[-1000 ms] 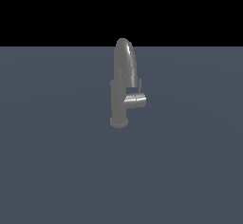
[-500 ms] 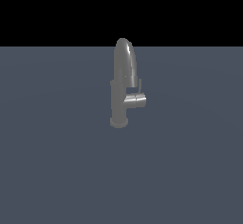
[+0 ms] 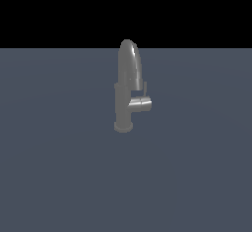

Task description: Turn on the faucet by rotating a designated handle.

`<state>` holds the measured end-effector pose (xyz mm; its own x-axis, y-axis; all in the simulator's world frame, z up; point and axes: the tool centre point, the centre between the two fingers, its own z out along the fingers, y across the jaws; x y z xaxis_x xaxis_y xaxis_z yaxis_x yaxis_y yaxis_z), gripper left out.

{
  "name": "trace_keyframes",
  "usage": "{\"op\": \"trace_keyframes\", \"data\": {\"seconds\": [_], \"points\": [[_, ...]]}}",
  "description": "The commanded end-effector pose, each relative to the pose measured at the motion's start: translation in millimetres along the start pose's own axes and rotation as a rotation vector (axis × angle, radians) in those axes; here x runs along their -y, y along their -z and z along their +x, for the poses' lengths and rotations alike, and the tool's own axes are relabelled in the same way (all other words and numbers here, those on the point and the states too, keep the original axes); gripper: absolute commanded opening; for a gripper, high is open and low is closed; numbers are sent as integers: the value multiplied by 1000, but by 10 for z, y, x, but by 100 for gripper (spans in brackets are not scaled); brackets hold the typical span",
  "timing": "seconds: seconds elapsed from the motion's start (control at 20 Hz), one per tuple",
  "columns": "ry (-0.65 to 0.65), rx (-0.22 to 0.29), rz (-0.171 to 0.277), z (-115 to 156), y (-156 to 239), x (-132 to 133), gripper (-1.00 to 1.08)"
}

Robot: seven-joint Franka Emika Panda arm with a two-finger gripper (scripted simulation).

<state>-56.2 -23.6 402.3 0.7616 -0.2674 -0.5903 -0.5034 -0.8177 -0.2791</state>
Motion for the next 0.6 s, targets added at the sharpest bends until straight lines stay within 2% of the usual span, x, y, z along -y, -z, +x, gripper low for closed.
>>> {"op": "trace_keyframes", "data": {"seconds": [0.0,0.55], "points": [[-33,41,34,156,-11,4,-100],[-185,230,193,854,-145,-39,-100]]}}
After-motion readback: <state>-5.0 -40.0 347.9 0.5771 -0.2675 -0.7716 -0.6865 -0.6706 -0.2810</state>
